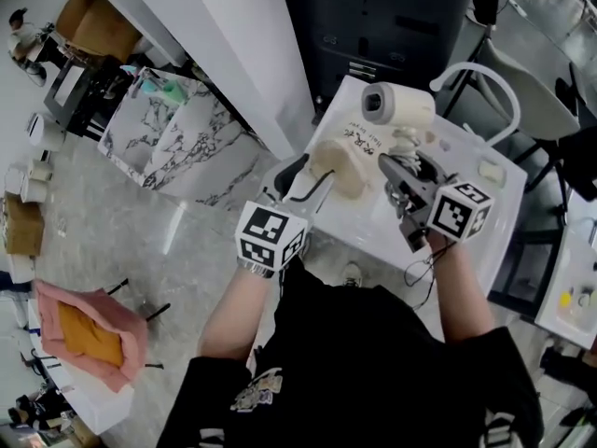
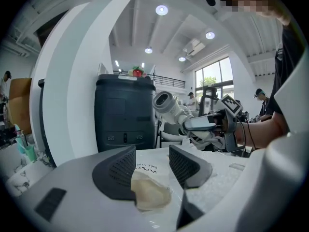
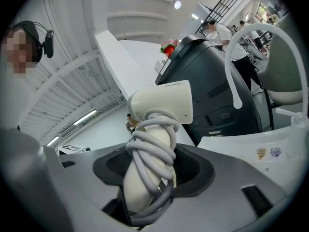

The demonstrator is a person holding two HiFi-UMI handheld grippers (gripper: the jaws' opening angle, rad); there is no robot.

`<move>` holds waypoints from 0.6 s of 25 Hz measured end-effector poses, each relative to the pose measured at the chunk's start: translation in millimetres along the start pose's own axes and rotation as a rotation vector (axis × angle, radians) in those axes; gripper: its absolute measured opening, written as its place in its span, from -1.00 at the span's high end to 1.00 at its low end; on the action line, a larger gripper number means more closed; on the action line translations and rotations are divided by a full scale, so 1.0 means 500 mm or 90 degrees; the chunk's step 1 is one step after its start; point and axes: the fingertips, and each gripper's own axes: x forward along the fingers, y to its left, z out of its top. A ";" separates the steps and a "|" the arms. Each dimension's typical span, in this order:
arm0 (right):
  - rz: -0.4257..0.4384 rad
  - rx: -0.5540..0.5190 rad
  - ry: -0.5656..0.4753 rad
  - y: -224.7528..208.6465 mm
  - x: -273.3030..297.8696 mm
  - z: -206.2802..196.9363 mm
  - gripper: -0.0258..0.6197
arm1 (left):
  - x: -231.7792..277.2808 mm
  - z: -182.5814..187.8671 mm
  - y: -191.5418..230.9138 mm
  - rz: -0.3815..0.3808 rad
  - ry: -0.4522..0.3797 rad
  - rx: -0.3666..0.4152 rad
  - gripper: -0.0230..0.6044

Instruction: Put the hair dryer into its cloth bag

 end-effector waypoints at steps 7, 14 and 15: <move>-0.058 0.015 -0.026 -0.021 0.048 -0.001 0.19 | 0.049 -0.026 0.067 -0.069 0.033 0.035 0.28; -0.137 0.045 -0.062 -0.038 0.085 -0.013 0.19 | 0.108 -0.070 0.126 -0.166 0.093 0.099 0.28; -0.146 0.047 -0.067 -0.038 0.089 -0.015 0.19 | 0.117 -0.079 0.134 -0.178 0.101 0.104 0.28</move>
